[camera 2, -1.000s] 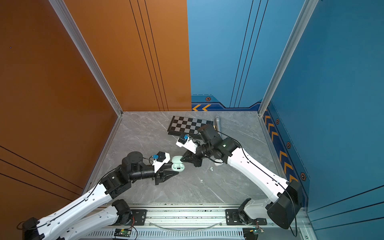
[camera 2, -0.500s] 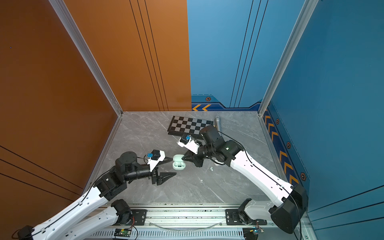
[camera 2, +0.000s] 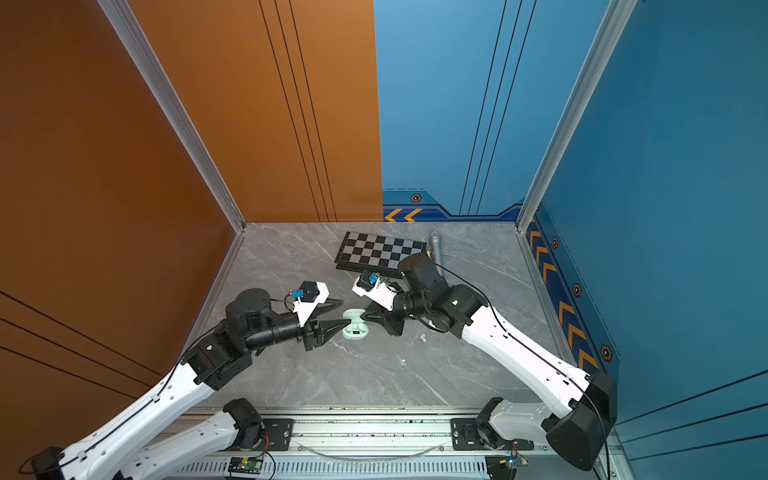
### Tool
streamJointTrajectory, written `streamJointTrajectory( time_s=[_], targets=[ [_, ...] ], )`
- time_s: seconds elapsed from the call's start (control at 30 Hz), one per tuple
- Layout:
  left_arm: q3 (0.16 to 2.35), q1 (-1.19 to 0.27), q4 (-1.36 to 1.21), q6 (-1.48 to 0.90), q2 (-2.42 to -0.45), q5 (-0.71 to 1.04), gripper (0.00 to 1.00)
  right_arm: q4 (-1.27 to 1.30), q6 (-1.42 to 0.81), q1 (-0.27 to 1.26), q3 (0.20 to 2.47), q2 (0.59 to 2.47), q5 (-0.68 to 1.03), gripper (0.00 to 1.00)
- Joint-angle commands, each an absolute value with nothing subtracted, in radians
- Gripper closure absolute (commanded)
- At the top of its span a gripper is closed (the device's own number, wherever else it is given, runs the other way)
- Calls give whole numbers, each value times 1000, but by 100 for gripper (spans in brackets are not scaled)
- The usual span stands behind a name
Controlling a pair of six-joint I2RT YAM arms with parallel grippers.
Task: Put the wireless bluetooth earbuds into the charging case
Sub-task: 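Lower the open case with the right gripper while the left holds the lid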
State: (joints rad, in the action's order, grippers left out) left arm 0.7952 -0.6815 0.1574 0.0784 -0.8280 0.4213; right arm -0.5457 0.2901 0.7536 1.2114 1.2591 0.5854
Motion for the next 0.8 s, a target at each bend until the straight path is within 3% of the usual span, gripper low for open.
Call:
streamJointTrajectory(
  time_s=[0.0,0.33,0.43,0.53,0.6,0.77],
  targets=[
    [824,-678,179,105,-846,405,57,-523,299,760,1206,1229,586,100],
    [825,-678,179,109,-873,413,80,-519,301,764,1200,1227,597,100],
    [820,-678,179,105,-872,412,82,-518,302,764,1200,1231,598,100],
    [816,-678,175,87,-873,390,93,-516,303,765,1200,1234,597,99],
    [812,-678,171,68,-872,366,100,-509,296,764,1200,1234,592,89],
    [768,-667,129,19,-847,277,100,-426,233,735,1192,1224,591,64]
  ],
)
